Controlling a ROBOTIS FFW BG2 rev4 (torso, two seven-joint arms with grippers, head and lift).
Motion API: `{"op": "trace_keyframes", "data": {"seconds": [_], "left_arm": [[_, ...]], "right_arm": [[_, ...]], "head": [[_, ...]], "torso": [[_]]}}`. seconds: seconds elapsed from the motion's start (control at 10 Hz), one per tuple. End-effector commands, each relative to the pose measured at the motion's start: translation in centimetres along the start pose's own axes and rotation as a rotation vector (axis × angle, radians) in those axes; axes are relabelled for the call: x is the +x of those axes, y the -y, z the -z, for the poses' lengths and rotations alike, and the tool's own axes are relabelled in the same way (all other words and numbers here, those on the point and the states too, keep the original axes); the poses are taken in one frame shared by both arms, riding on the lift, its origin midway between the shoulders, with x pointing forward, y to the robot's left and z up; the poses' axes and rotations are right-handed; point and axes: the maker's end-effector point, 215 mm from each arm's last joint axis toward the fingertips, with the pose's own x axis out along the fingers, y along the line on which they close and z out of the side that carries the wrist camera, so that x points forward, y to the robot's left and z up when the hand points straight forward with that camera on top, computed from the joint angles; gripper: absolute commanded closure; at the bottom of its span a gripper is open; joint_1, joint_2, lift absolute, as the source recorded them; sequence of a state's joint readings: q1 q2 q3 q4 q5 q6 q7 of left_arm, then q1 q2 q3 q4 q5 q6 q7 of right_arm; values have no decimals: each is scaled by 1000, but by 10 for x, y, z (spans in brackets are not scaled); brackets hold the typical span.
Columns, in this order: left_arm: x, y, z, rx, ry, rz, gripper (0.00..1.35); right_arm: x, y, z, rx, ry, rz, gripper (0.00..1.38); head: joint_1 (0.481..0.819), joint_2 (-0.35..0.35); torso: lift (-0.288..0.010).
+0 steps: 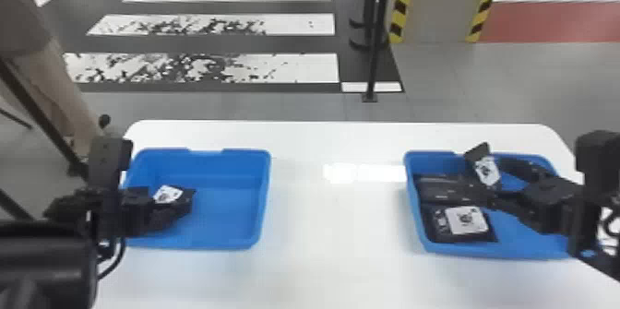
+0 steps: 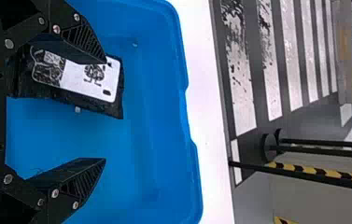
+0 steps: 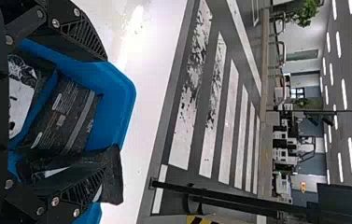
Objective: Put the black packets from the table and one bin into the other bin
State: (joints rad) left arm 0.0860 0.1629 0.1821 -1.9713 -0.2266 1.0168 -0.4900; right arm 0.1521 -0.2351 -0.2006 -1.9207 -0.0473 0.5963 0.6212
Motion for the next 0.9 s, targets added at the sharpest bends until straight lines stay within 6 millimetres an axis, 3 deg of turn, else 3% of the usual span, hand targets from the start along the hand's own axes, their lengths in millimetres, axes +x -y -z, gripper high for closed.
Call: {"op": "trace_keyframes", "data": {"seconds": [0.0,0.2,0.6,0.8], "left_arm": [[0,-11,9,-4,-63,-36,314],[3,-23,23,-20,-125,-56,314],[25,-25,27,8,-185,-64,314],[27,-32,35,45,-254,-115,398]], "right_arm": [[3,-10,-6,0,11,-22,240],[4,-17,-10,9,24,-44,243],[8,-41,-30,20,83,-112,245],[9,-51,-40,34,114,-149,245]], "head": [[695,67],[695,96],[695,139],[695,153]], "torso": [[-110],[-110],[-110],[-110]]}}
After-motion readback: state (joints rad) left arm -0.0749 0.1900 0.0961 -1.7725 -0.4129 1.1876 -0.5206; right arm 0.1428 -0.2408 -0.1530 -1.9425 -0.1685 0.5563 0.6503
